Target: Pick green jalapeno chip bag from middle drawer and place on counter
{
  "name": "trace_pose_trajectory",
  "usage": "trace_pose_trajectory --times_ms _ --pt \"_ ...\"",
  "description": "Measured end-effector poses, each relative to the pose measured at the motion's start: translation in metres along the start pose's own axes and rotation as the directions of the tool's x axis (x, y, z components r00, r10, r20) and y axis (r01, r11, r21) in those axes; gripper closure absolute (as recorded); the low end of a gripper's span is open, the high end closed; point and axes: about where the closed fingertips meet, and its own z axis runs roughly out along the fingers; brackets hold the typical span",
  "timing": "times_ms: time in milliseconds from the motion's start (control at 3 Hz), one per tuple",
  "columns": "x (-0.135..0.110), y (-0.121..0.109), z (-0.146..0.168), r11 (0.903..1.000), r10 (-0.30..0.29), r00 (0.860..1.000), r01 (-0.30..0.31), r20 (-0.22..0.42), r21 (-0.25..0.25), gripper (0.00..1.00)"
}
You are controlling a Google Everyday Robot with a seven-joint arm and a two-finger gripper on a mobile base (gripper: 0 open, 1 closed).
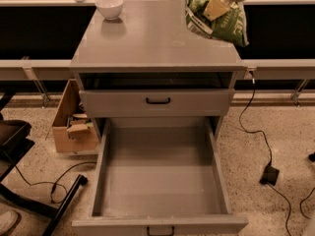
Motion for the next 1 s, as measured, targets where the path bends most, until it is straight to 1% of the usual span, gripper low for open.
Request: trace_pose_trajectory --times_ms 333,667,1000 --pt "-0.006 -0.043 0.022 0.9962 0.060 0.995 -0.065 0.079 0.058 1.00" --pt "-0.005 -0.073 0.052 0.9865 0.127 0.983 -0.139 0.136 0.087 1.00" --pt "-0.012 -0.092 0.079 0.9781 0.164 0.968 -0.184 0.188 0.097 1.00"
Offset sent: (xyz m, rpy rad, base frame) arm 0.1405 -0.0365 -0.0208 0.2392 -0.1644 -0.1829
